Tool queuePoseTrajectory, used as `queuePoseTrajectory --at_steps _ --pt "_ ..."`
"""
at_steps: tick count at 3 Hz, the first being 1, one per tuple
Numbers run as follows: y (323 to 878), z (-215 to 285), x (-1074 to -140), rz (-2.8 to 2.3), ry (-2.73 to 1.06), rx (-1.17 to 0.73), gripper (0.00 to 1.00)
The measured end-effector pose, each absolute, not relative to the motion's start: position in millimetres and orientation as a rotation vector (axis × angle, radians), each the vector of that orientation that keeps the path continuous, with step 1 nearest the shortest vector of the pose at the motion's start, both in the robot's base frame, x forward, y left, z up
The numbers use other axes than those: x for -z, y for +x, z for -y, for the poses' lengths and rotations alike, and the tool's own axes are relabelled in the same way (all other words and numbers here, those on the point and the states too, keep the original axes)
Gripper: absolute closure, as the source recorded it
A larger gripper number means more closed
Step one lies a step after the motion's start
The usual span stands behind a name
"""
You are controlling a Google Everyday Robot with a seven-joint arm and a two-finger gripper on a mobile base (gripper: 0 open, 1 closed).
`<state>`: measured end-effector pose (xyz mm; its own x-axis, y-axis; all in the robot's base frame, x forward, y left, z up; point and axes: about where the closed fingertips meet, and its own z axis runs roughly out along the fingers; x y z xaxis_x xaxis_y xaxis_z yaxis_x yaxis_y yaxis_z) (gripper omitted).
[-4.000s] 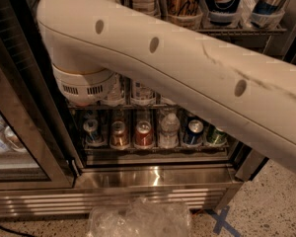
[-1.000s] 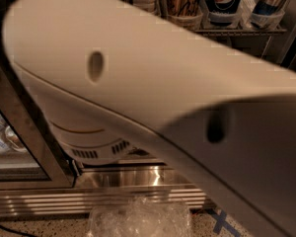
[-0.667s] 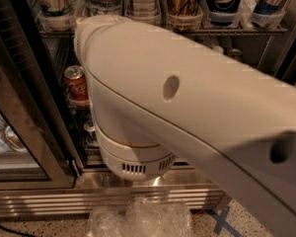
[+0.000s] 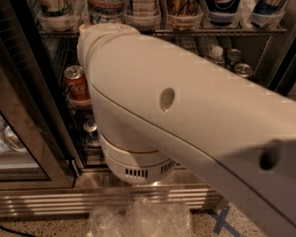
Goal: Pick water bottle from top shelf of fridge
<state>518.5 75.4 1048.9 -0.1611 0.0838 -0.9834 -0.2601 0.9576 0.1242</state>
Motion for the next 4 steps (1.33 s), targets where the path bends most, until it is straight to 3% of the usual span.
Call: queuePoseTrajectory --at_steps 4 --pt "465.9 -99.7 -986.2 -1.843 -0.126 -0.423 1.0"
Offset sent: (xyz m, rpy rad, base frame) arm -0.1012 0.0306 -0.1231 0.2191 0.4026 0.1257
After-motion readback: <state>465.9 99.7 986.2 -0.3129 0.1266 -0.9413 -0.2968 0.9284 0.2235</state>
